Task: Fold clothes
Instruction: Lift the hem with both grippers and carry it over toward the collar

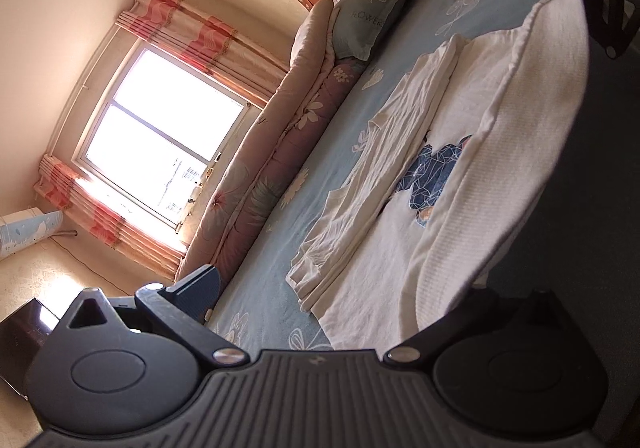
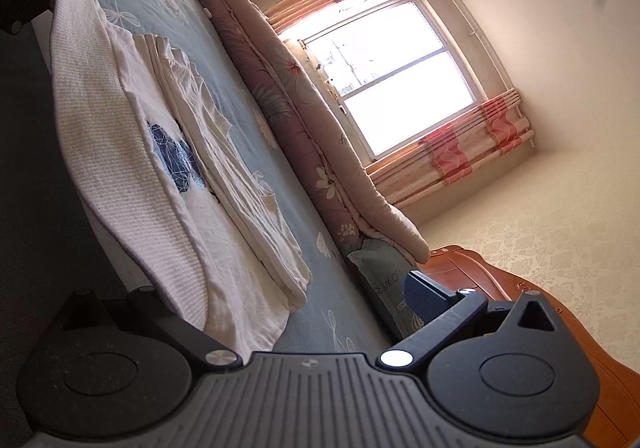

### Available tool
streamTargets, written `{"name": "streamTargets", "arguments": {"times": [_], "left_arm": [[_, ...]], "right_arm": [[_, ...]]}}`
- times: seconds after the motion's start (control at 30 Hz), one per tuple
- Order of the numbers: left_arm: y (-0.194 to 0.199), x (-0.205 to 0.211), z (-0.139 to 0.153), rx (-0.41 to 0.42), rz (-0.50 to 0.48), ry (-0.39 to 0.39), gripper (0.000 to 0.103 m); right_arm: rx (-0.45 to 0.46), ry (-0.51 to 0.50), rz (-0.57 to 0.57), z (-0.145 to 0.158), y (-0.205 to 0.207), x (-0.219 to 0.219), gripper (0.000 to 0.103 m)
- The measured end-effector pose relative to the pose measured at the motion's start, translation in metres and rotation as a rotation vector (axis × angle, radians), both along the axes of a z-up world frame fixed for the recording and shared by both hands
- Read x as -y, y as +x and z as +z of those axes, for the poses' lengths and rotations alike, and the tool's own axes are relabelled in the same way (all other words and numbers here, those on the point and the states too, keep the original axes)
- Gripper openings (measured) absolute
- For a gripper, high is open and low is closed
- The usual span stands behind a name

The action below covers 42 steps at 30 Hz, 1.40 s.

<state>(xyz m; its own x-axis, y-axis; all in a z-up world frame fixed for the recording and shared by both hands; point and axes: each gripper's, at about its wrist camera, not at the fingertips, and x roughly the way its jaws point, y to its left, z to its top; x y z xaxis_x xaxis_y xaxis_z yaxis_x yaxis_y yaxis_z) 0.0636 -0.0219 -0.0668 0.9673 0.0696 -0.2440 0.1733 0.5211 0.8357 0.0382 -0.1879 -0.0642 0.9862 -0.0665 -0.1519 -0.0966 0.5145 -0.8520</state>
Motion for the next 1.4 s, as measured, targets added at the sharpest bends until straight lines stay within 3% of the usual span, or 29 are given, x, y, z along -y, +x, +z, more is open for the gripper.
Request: {"name": "streamTargets", "arguments": {"times": [0.77,1.4], "left_arm": [[0.116,-0.004,0.033,-0.001,0.007,-0.001,0.103],[0.245,-0.005,0.014,-0.018,0.035,-0.006,0.103]], "right_arm": [[0.013,0.0,-0.044,0.034,0.112,-0.004,0.103],[0.016,0.008,-0.091,0.023,0.237,-0.005,0.103]]}}
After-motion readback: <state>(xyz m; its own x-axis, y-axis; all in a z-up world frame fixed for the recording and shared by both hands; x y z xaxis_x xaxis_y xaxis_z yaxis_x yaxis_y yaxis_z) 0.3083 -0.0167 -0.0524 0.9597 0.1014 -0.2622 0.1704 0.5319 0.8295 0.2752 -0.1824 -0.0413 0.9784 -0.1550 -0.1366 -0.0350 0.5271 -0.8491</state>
